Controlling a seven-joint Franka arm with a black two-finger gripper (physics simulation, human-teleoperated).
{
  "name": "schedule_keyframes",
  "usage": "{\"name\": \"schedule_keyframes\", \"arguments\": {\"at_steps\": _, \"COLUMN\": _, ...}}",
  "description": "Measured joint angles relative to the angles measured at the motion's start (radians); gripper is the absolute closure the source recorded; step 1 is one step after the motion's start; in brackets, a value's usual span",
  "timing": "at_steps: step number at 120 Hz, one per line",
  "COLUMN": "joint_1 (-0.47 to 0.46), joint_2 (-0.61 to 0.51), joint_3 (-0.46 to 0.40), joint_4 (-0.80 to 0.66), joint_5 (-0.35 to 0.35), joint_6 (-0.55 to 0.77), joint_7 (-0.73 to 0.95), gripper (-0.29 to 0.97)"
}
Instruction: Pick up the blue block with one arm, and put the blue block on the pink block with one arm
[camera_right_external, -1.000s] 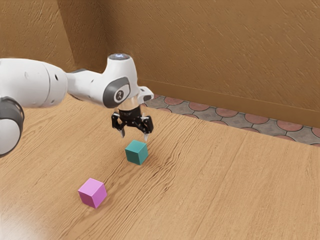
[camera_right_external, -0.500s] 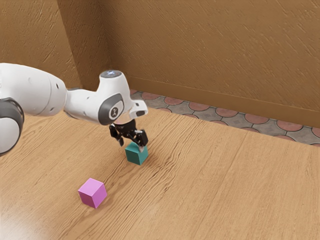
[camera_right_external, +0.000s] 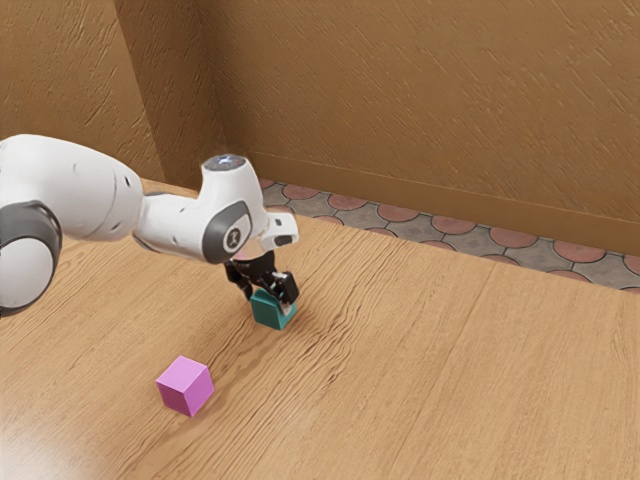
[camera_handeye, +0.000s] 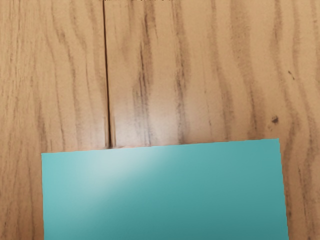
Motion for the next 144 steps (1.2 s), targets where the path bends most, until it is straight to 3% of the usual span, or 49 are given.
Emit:
{"name": "schedule_keyframes", "arguments": {"at_steps": 46, "joint_1": 0.000, "joint_2": 0.051, "joint_3": -0.002, "joint_4": 0.047, "joint_5": -0.011, "joint_6": 0.023, "joint_7": 0.041, "gripper": 0.01}}
{"name": "schedule_keyframes", "arguments": {"at_steps": 63, "joint_1": -0.001, "joint_2": 0.048, "joint_3": -0.002, "joint_4": 0.046, "joint_5": -0.011, "joint_6": 0.026, "joint_7": 0.037, "gripper": 0.23}}
{"name": "schedule_keyframes", "arguments": {"at_steps": 76, "joint_1": -0.002, "joint_2": 0.043, "joint_3": -0.002, "joint_4": 0.043, "joint_5": -0.006, "joint_6": 0.027, "joint_7": 0.029, "gripper": 0.30}}
{"name": "schedule_keyframes", "arguments": {"at_steps": 83, "joint_1": -0.013, "joint_2": -0.024, "joint_3": -0.001, "joint_4": -0.016, "joint_5": 0.001, "joint_6": 0.027, "joint_7": 0.019, "gripper": 0.32}}
{"name": "schedule_keyframes", "arguments": {"at_steps": 97, "joint_1": -0.037, "joint_2": -0.337, "joint_3": 0.001, "joint_4": -0.312, "joint_5": 0.064, "joint_6": 0.024, "joint_7": -0.045, "gripper": 0.34}}
{"name": "schedule_keyframes", "arguments": {"at_steps": 111, "joint_1": -0.040, "joint_2": -0.531, "joint_3": 0.000, "joint_4": -0.484, "joint_5": 0.113, "joint_6": -0.002, "joint_7": -0.127, "gripper": 0.34}}
{"name": "schedule_keyframes", "arguments": {"at_steps": 122, "joint_1": -0.013, "joint_2": -0.614, "joint_3": 0.000, "joint_4": -0.585, "joint_5": 0.130, "joint_6": -0.016, "joint_7": -0.186, "gripper": 0.34}}
{"name": "schedule_keyframes", "arguments": {"at_steps": 144, "joint_1": 0.021, "joint_2": -0.659, "joint_3": 0.000, "joint_4": -0.642, "joint_5": 0.152, "joint_6": -0.045, "joint_7": -0.282, "gripper": 0.35}}
